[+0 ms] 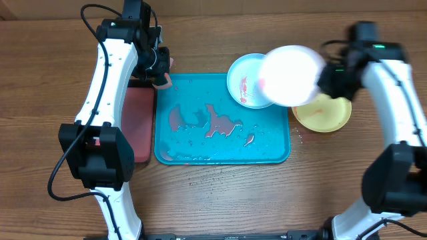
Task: Clean dirty plates on tray and stack at the side
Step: 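Lift the white plate with right gripper and carry it toward the yellow plate, then lower the white plate onto the yellow plate and release it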
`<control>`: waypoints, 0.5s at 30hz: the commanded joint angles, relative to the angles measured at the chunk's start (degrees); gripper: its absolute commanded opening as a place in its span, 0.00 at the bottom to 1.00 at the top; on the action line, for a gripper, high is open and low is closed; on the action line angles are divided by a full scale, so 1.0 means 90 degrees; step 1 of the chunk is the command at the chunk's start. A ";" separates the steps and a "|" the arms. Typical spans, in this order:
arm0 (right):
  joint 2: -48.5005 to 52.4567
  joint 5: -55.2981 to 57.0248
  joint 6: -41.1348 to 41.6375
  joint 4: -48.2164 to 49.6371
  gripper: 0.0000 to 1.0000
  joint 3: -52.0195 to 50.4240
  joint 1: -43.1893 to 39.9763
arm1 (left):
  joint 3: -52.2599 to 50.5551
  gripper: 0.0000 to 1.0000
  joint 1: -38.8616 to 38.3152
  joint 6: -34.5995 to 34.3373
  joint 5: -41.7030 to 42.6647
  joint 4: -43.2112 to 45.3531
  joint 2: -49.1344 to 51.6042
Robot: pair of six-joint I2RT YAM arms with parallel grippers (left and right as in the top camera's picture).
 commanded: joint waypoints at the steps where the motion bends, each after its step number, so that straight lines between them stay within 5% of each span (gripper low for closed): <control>1: -0.0262 0.0325 -0.0155 0.0024 0.04 -0.0068 -0.0869 | 0.0114 0.04 -0.0049 -0.0083 -0.0039 -0.0015 -0.0005; 7: -0.0260 0.0393 -0.0155 0.0583 0.04 -0.0828 -0.1722 | 0.0114 0.04 -0.0049 -0.0083 -0.0039 -0.0012 -0.0005; 15: -0.0255 0.0393 -0.0085 0.1367 0.04 -0.1882 -0.1681 | 0.0114 0.04 -0.0049 -0.0085 -0.0034 -0.0012 -0.0005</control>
